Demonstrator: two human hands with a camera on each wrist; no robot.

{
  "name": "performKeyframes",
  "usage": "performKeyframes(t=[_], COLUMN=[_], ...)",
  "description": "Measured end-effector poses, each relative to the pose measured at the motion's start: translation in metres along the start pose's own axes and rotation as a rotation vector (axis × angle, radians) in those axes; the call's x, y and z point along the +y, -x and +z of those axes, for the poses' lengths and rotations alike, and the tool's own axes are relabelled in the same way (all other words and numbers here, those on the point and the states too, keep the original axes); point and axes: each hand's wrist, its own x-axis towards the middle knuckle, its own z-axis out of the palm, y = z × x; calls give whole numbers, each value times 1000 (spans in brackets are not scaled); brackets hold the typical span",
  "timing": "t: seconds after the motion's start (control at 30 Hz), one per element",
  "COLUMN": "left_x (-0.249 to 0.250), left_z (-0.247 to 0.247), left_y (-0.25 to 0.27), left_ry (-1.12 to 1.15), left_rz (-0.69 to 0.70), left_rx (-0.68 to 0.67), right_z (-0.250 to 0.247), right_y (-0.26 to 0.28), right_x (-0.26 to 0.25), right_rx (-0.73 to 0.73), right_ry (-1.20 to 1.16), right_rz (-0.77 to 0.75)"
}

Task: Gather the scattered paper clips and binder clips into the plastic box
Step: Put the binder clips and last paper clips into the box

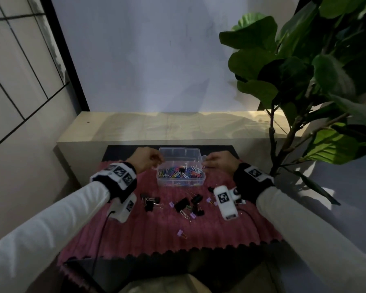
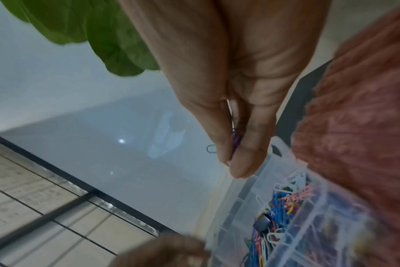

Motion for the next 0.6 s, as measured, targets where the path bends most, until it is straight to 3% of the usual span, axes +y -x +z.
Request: performKeyframes(t=[0.2, 0.3, 0.4, 0.6], left_x=[40, 42, 40, 40], left_z=[34, 51, 61, 61], left_y=[-54, -60, -62, -63], left_ry=[-217, -315, -360, -362], left_rz=[85, 85, 92, 61], left_rx=[-148, -248, -248, -217], right_z=[18, 4, -23, -35], right_y=[-31, -23, -13, 12], right_x=[-5, -3, 12, 48], right_rx=[-123, -89, -19, -117], right_ry=[274, 394, 653, 862], right_rz=[67, -31, -105, -46])
